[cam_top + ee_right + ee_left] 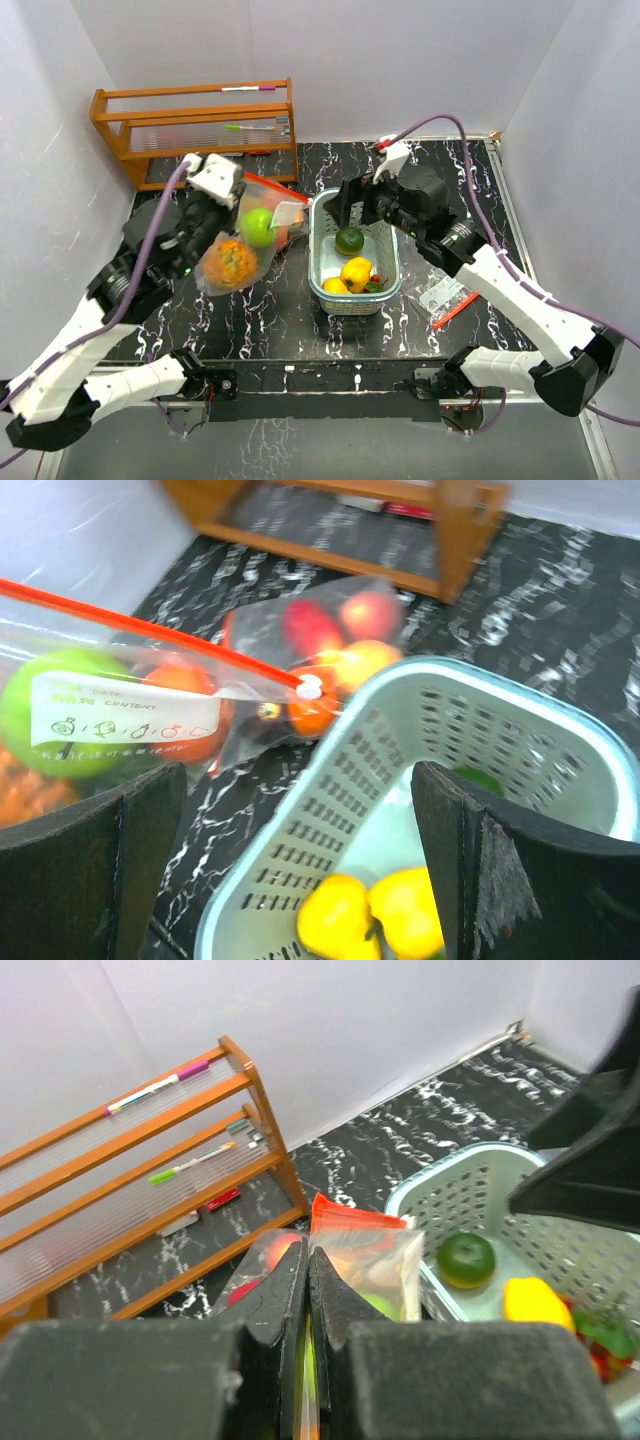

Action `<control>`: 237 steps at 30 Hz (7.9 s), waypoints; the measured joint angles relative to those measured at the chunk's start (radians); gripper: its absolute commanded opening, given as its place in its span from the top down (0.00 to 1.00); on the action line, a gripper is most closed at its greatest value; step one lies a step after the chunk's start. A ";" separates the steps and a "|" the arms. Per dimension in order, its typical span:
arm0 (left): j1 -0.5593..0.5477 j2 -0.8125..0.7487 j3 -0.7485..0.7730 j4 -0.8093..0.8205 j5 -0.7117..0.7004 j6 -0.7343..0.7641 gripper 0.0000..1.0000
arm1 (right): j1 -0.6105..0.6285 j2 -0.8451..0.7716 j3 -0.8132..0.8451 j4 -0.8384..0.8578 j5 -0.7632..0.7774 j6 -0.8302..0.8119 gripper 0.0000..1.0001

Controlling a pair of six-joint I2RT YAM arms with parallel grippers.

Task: Place the food in the zip-top bag and seal the zipper
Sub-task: Place the zipper food storage bag at the center of the board, then pick up the zipper food storage bag at the center of the board, then open the zipper of the food storage bag.

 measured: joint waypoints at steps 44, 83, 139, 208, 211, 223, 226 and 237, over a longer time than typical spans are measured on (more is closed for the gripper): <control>0.486 0.199 -0.225 0.181 0.503 -0.227 0.03 | -0.581 -0.150 -0.399 -0.526 0.385 0.610 0.02; 0.269 0.024 -0.332 0.076 0.472 -0.145 0.03 | -0.740 0.020 -0.616 -0.364 0.369 0.556 0.92; 0.166 0.659 0.016 0.924 1.094 -1.110 0.13 | -0.740 -0.424 -0.028 -0.159 -0.503 0.167 0.92; -0.005 1.041 0.247 0.779 0.938 -1.098 1.00 | -0.740 -0.433 0.050 -0.324 -0.401 0.032 0.39; -0.005 1.011 0.246 0.753 0.933 -1.064 1.00 | -0.740 -0.407 0.043 -0.356 -0.367 0.032 0.39; -0.005 0.975 0.278 0.745 0.933 -1.037 1.00 | -0.740 -0.365 -0.044 -0.405 -0.394 0.032 0.47; -0.005 0.975 0.280 0.744 0.933 -1.037 1.00 | -0.740 -0.369 -0.051 -0.403 -0.397 0.030 0.54; -0.005 0.979 0.299 0.748 0.947 -1.052 1.00 | -0.740 -0.377 -0.116 -0.417 -0.267 0.026 0.92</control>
